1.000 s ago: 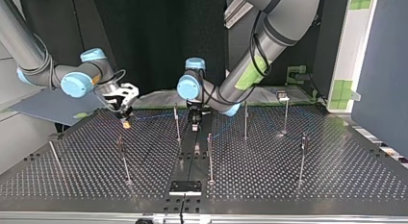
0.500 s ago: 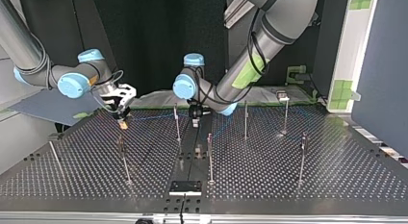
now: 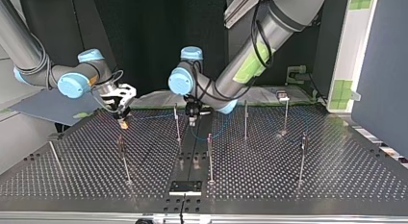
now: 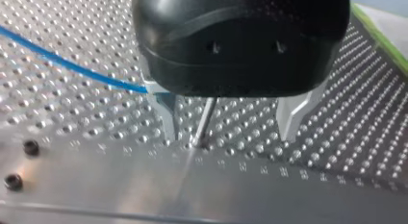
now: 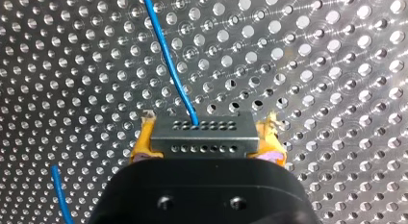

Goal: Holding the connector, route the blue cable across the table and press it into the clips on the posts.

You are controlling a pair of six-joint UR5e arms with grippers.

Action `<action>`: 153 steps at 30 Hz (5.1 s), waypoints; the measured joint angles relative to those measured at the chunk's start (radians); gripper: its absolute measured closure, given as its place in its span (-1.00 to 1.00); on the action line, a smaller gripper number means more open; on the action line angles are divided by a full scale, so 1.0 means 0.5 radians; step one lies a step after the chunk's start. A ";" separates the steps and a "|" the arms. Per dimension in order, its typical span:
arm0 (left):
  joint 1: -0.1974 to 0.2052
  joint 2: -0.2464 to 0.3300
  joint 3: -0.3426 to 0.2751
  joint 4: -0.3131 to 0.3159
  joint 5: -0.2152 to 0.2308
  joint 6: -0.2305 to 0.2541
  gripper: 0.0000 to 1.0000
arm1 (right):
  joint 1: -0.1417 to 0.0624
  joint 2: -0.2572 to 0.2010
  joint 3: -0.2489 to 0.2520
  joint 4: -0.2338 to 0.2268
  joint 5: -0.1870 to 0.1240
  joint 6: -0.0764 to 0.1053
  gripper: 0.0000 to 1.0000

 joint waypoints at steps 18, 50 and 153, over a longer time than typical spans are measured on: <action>-0.206 0.219 -0.183 0.039 -0.007 -0.017 -1.00 | -0.003 0.000 0.000 0.004 -0.026 0.000 1.00; -0.513 -0.084 0.183 -0.046 -0.260 -0.267 -1.00 | -0.116 -0.124 -0.018 0.125 -0.035 -0.013 1.00; -0.517 -0.313 1.020 -0.213 -0.553 -0.357 1.00 | -0.149 -0.294 -0.186 0.281 -0.127 -0.043 1.00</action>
